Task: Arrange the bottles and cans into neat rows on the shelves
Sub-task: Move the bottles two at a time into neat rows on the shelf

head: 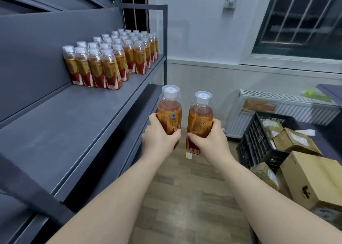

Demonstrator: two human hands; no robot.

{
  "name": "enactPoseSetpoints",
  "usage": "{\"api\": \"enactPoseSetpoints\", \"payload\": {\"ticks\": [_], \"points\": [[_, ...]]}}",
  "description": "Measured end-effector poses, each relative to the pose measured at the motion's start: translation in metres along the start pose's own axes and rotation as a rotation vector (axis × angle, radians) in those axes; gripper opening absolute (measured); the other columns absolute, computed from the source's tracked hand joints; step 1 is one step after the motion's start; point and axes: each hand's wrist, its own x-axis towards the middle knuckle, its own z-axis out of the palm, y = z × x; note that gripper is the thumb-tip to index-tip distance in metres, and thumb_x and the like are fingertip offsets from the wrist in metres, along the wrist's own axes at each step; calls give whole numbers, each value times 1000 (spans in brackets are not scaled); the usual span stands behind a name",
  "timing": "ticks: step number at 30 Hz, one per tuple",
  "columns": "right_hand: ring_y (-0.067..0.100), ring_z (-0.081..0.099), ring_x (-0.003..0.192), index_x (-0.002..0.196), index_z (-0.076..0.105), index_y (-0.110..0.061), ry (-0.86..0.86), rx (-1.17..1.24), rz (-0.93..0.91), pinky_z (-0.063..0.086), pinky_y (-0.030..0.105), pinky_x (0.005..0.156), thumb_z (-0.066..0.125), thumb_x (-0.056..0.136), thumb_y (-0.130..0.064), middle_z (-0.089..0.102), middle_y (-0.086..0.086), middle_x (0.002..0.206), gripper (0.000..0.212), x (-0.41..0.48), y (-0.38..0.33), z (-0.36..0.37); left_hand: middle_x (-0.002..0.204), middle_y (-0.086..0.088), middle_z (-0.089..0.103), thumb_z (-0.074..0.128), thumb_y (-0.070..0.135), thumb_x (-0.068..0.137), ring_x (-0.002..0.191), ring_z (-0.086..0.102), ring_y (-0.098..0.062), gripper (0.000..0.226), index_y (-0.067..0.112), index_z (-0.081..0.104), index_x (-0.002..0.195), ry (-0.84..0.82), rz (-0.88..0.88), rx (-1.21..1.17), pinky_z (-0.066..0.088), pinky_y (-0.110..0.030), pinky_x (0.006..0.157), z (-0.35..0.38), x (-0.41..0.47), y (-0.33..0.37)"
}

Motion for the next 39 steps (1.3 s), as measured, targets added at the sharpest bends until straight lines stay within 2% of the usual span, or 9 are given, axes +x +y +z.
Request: {"api": "enactPoseSetpoints", "payload": {"ticks": [3, 7, 20, 27, 30, 34, 38, 39], "points": [[15, 60, 106, 126, 41, -27, -25, -6, -17, 53, 39, 91, 83, 74, -40, 61, -7, 116, 68, 38, 3, -7, 117, 1, 59, 76, 44, 81, 106, 60, -23, 63, 21, 38, 126, 18, -8, 22, 48, -31, 79, 18, 26, 13], [17, 60, 107, 126, 41, -28, -47, -2, -48, 53, 44, 92, 82, 72, -44, 60, -7, 117, 69, 84, 8, -13, 120, 0, 59, 76, 46, 80, 108, 60, -23, 66, 21, 36, 128, 46, -1, 22, 52, -35, 85, 41, 56, 24], [17, 60, 106, 119, 37, -33, -97, -1, -35, 53, 42, 92, 82, 75, -40, 59, -6, 117, 63, 209, 26, 19, 120, -3, 59, 76, 45, 81, 110, 59, -27, 68, 20, 36, 129, 61, -61, 46, 53, -42, 93, 91, 172, 21], [18, 60, 106, 121, 40, -30, -112, 13, -40, 54, 43, 91, 84, 75, -39, 60, -3, 117, 64, 293, 12, 54, 118, -3, 58, 76, 45, 80, 107, 59, -27, 65, 20, 36, 125, 81, -91, 58, 50, -37, 83, 99, 264, 12], [16, 60, 105, 120, 39, -31, -130, 22, -60, 54, 41, 90, 83, 76, -37, 59, -4, 117, 63, 324, 2, 76, 118, -6, 59, 77, 46, 80, 108, 60, -29, 66, 20, 35, 124, 107, -106, 62, 52, -40, 85, 96, 300, 3], [14, 59, 105, 122, 38, -32, -178, 35, -93, 54, 38, 89, 82, 77, -38, 58, -6, 117, 63, 354, -9, 107, 118, -7, 59, 77, 43, 80, 107, 60, -29, 67, 17, 35, 126, 148, -140, 66, 46, -35, 76, 87, 335, -12], [14, 61, 104, 125, 41, -27, -244, 67, -126, 53, 27, 74, 83, 77, -34, 59, -5, 116, 64, 380, -20, 136, 125, -12, 57, 78, 42, 80, 113, 57, -34, 72, 16, 34, 132, 214, -191, 69, 50, -45, 87, 74, 358, -27], [14, 61, 104, 127, 41, -26, -258, 73, -138, 54, 28, 76, 83, 77, -34, 60, -5, 117, 65, 386, -23, 144, 126, -12, 57, 78, 42, 80, 113, 57, -35, 74, 16, 33, 133, 235, -205, 74, 49, -46, 89, 71, 364, -31]]}}
